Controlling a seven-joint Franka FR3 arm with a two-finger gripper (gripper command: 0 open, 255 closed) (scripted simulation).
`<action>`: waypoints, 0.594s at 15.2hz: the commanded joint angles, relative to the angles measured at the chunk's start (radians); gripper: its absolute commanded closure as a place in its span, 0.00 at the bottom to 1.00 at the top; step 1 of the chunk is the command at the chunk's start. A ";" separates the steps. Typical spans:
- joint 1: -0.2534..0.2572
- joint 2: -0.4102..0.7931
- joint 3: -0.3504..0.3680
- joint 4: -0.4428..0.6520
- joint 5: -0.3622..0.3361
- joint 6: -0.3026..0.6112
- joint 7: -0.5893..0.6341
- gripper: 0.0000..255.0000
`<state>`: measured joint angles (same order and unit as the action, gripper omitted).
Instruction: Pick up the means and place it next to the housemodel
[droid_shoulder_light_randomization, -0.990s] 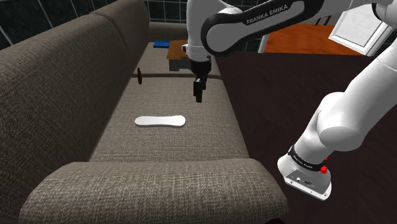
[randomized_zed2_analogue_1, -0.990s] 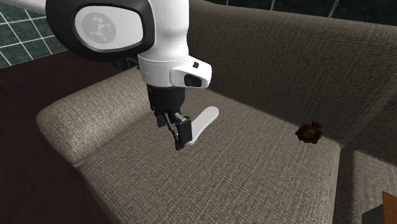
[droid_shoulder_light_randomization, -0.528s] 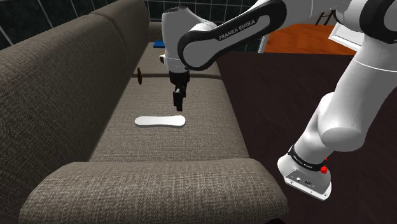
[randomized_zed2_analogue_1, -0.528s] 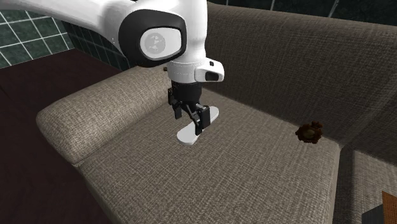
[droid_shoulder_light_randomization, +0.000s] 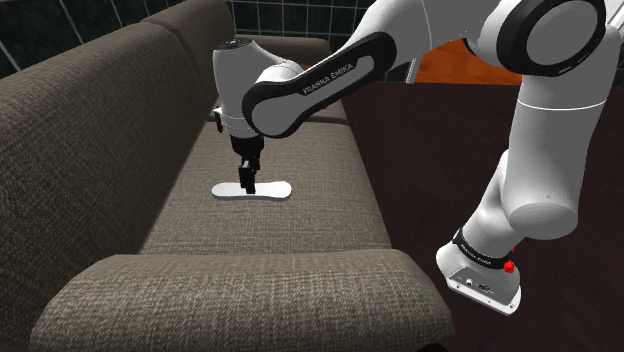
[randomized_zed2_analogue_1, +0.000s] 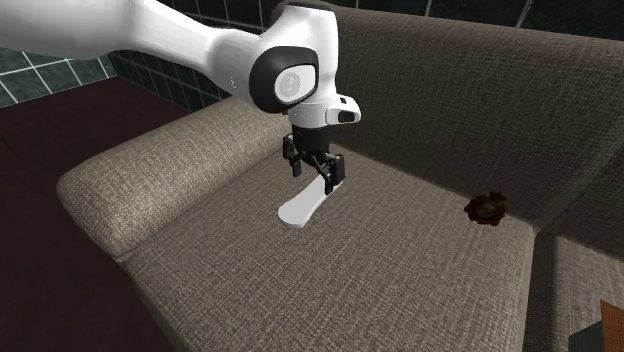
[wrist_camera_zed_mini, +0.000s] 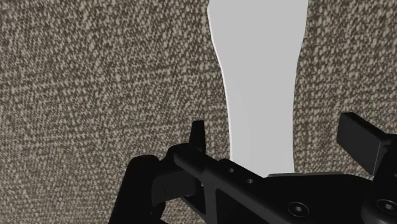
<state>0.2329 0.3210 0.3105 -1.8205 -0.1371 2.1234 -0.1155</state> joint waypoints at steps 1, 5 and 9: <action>0.005 0.024 -0.001 0.009 -0.009 0.016 0.002 0.00; 0.008 0.049 -0.006 -0.011 -0.021 0.060 0.009 0.00; 0.009 0.060 -0.008 -0.018 -0.026 0.078 0.012 0.00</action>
<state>0.2423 0.3800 0.3027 -1.8382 -0.1622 2.1991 -0.1031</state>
